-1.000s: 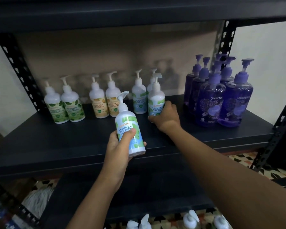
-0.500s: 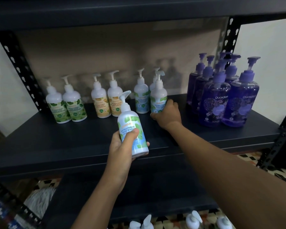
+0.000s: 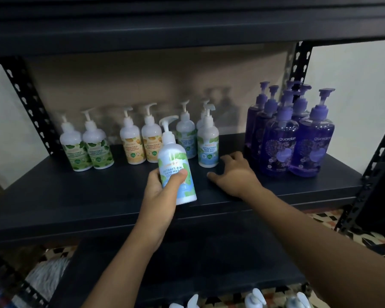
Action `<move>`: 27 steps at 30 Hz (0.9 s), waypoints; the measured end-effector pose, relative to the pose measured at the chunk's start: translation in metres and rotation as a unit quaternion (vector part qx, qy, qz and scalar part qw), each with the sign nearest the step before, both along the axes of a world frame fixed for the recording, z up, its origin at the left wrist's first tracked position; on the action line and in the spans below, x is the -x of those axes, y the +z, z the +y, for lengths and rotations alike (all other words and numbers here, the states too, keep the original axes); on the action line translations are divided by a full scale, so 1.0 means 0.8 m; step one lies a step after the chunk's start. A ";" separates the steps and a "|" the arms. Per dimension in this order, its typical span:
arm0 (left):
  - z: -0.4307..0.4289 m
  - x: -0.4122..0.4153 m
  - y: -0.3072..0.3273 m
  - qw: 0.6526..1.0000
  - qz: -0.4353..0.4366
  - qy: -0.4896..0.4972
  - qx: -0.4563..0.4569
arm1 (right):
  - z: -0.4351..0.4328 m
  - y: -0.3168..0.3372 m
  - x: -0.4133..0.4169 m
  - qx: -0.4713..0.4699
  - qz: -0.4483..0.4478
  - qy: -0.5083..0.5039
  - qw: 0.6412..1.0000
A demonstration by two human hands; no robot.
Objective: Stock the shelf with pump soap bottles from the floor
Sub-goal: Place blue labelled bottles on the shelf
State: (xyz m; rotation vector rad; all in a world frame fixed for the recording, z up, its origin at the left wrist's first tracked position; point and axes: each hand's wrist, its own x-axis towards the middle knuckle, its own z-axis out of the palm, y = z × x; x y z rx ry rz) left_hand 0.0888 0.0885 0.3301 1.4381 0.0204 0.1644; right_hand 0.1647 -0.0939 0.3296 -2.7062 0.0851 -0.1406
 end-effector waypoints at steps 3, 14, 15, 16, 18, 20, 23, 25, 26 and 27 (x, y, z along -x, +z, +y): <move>0.000 -0.016 0.011 0.992 -0.042 0.002 -0.116 | -0.004 -0.007 0.011 0.078 0.005 -0.012 0.997; 0.012 -0.065 -0.012 0.954 -0.063 -0.052 -0.290 | 0.002 -0.013 0.014 0.095 -0.002 -0.018 0.995; 0.014 -0.066 -0.014 0.952 -0.058 -0.050 -0.298 | 0.003 -0.013 0.014 0.096 -0.002 -0.018 0.995; 0.015 -0.065 -0.015 0.949 -0.053 -0.045 -0.308 | 0.003 -0.013 0.014 0.098 -0.002 -0.018 0.995; 0.018 -0.066 -0.016 0.942 -0.044 -0.029 -0.331 | 0.003 -0.013 0.014 0.101 -0.002 -0.018 0.995; 0.018 -0.070 -0.015 0.937 -0.035 -0.014 -0.349 | 0.003 -0.013 0.014 0.101 0.000 -0.019 0.995; 0.015 -0.091 -0.016 0.936 -0.024 0.012 -0.351 | 0.004 -0.013 0.013 0.100 -0.003 -0.021 0.995; 0.008 -0.107 -0.017 0.940 -0.022 0.032 -0.338 | 0.004 -0.014 0.013 0.097 -0.007 -0.023 0.995; 0.004 -0.115 -0.016 0.940 -0.021 0.041 -0.338 | 0.004 -0.014 0.013 0.096 -0.008 -0.023 0.995; 0.000 -0.123 -0.016 0.939 -0.019 0.048 -0.339 | 0.004 -0.014 0.013 0.097 -0.007 -0.023 0.995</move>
